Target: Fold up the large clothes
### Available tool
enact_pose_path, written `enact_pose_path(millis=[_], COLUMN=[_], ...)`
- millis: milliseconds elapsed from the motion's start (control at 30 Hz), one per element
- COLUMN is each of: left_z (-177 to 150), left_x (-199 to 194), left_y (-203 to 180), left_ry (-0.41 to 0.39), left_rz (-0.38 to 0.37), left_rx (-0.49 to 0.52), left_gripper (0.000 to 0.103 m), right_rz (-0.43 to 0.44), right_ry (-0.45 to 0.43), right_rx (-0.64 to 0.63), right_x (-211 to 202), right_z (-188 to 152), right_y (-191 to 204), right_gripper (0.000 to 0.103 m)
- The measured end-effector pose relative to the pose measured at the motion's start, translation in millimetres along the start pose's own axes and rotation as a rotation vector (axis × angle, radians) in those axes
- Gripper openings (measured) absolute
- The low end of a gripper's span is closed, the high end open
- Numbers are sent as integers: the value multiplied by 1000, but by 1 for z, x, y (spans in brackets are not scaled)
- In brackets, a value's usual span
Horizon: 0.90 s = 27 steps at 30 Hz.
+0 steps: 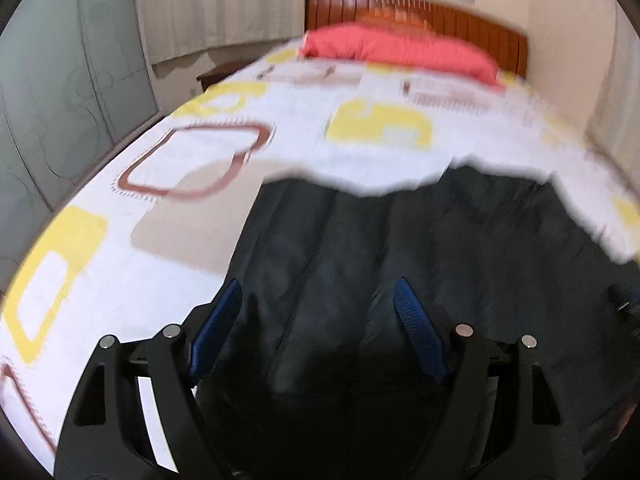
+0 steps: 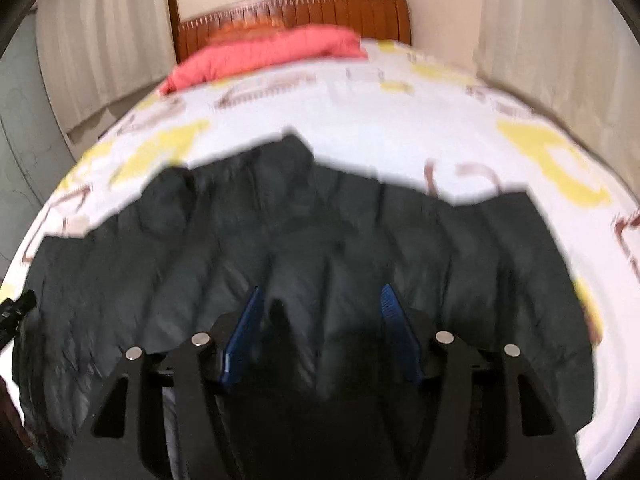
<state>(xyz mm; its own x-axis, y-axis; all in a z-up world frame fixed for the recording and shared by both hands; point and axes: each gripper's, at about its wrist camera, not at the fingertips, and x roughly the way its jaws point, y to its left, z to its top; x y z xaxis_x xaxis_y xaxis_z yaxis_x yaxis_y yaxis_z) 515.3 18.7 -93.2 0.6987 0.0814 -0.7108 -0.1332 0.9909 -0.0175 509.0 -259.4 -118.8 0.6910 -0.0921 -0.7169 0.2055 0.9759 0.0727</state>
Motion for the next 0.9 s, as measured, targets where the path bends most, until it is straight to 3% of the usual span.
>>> enact_pose_path(millis=[67,133,200,333,500,600,733,900], left_z=[5,-1,-9,-6,-10,-29,-71,-146], left_x=[7,41,67,70,30,-1,-37,-98], left_y=[-7,-11,-11,-14,11,38,78,133], left_ry=[-26,66,117,90,95,106,170,218], left_rz=[11,31,29,47,14,-24,-76,-130], left_rx=[-3,16,31,35,-37,-116,-212,-323], left_gripper=[79,79,86,86,86,86,86,86], right_rz=[8,-14,-27,-14,-1,0,-14,12], right_ry=[39,81,47,40,9,20,47,107], right_rx=[-10,-44,-63,-48,8,38,97,211], right_x=[18,42,47,42,-5,-32,-75,-133], right_z=[0,-9,-17,-13,-19,-31,-63,-129], right_y=[8,13,15,13,-18,-48,-93,-153], right_gripper=[61,62,64,64,66,66,66,66])
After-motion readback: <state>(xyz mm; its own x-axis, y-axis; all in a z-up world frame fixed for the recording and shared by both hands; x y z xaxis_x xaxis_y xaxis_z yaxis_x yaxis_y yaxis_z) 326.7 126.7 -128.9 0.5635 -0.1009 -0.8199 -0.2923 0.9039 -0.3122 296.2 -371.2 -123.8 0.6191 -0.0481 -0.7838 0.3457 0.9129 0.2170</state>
